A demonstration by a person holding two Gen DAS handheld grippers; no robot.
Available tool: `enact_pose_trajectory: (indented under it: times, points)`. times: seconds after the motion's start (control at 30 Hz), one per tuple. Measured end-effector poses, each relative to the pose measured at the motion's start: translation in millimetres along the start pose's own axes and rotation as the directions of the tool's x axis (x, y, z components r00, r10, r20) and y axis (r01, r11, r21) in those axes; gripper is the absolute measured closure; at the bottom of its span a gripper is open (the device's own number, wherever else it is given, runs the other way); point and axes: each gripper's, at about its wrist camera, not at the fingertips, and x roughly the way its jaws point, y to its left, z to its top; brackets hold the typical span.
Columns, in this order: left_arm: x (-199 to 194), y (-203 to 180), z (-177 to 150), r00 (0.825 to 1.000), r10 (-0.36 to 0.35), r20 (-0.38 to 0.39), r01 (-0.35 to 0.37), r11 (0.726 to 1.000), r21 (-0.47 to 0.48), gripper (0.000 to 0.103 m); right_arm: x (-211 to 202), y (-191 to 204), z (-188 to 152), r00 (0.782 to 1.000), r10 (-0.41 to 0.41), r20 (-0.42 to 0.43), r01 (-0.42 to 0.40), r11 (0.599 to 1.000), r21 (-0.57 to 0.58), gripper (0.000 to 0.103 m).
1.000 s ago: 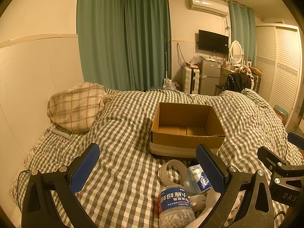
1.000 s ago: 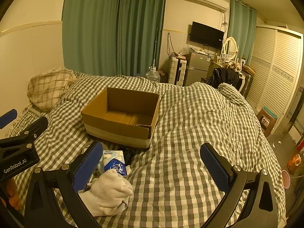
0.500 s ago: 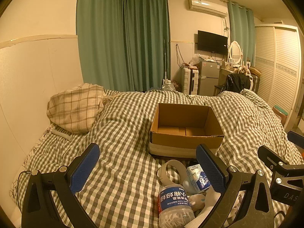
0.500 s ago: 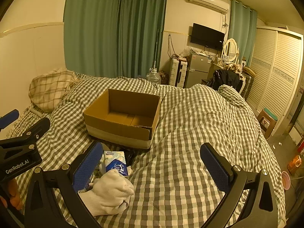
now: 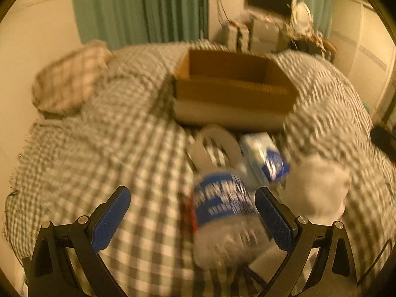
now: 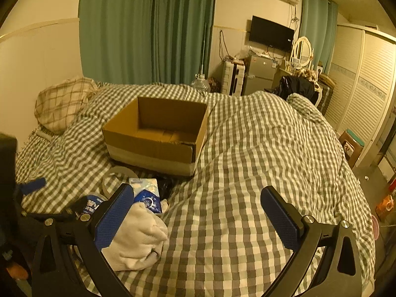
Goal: Organize objects
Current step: 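Grasp the clear plastic container with the left tool while the right tool grasps the white sock, then carry the container and sock into the cardboard box and open both tools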
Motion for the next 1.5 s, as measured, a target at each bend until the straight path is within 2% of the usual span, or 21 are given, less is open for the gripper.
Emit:
enact_pose_trajectory:
  times: [0.1, 0.17, 0.2, 0.23, 0.27, 0.37, 0.57, 0.63, 0.67, 0.8, 0.87, 0.9, 0.93, 1.1, 1.3, 1.4, 1.5]
  points:
    - [17, -12, -11, 0.997, -0.027, -0.068, 0.030, 0.998, 0.047, 0.002, 6, 0, -3, 1.000, 0.001, -0.016, -0.001, 1.000, -0.001, 0.000]
    - [25, -13, -14, 0.993, -0.058, -0.106, 0.063, 0.997, 0.049, 0.007, 9, 2, -5, 1.000, 0.002, -0.027, -0.002, 1.000, -0.005, 0.000]
    - [27, -13, -14, 0.991, -0.074, -0.112, 0.079, 0.996, 0.043, 0.013, 11, 3, -6, 1.000, 0.003, -0.030, -0.003, 1.000, -0.007, 0.000]
    - [27, -12, -15, 0.987, -0.117, -0.114, 0.121, 0.992, 0.034, 0.033, 12, 5, -7, 0.999, 0.005, -0.036, -0.005, 1.000, -0.011, 0.000]
    - [25, -11, -16, 0.982, -0.146, -0.117, 0.150, 0.988, 0.026, 0.034, 13, 6, -7, 0.999, 0.007, -0.042, -0.007, 1.000, -0.013, 0.000]
    - [17, -8, -16, 0.984, -0.156, -0.090, 0.158, 0.987, 0.010, 0.035, 17, 9, -9, 0.998, 0.015, -0.062, -0.017, 1.000, -0.020, 0.000]
    - [-16, 18, 3, 0.995, -0.087, 0.043, 0.087, 0.996, -0.014, 0.037, 23, 23, -16, 0.991, 0.071, -0.110, -0.076, 0.996, -0.039, 0.001]
    - [-23, 27, 5, 0.996, -0.054, 0.076, 0.056, 0.998, -0.021, 0.037, 32, 30, -19, 0.975, 0.152, -0.161, -0.157, 0.987, -0.023, 0.008]
    - [-24, 30, 6, 0.996, -0.049, 0.081, 0.051, 0.998, -0.023, 0.037, 38, 32, -22, 0.969, 0.166, -0.182, -0.172, 0.985, -0.018, 0.009]
    - [-25, 38, 5, 0.995, -0.061, 0.078, 0.064, 0.997, -0.032, 0.037, 54, 44, -30, 0.953, 0.170, -0.252, -0.186, 0.982, -0.038, 0.020]
    - [-25, 38, 6, 0.994, -0.076, 0.082, 0.079, 0.996, -0.029, 0.037, 55, 47, -31, 0.946, 0.191, -0.262, -0.207, 0.977, -0.038, 0.031]
    - [-26, 38, 6, 0.993, -0.086, 0.086, 0.089, 0.996, -0.029, 0.037, 56, 47, -32, 0.942, 0.204, -0.265, -0.221, 0.975, -0.036, 0.044]
    - [-29, 37, 7, 0.991, -0.095, 0.094, 0.098, 0.995, -0.026, 0.037, 56, 47, -32, 0.945, 0.200, -0.260, -0.217, 0.976, -0.036, 0.050]
    - [-37, 34, 16, 0.986, -0.110, 0.123, 0.111, 0.994, -0.008, 0.038, 45, 43, -23, 0.952, 0.221, -0.214, -0.232, 0.972, -0.030, 0.066]
    - [-45, 32, 58, 0.976, -0.127, 0.179, 0.127, 0.992, 0.009, 0.038, 14, 32, 30, 0.971, 0.225, -0.082, -0.231, 0.971, -0.068, 0.070]
    - [-48, 26, 93, 0.962, -0.160, 0.220, 0.158, 0.987, 0.026, 0.038, 5, 23, 70, 0.979, 0.203, 0.001, -0.202, 0.974, -0.102, 0.071]
    - [-46, 17, 125, 0.944, -0.173, 0.283, 0.160, 0.985, 0.069, 0.038, 7, 18, 109, 0.982, 0.173, 0.069, -0.164, 0.979, -0.123, 0.071]
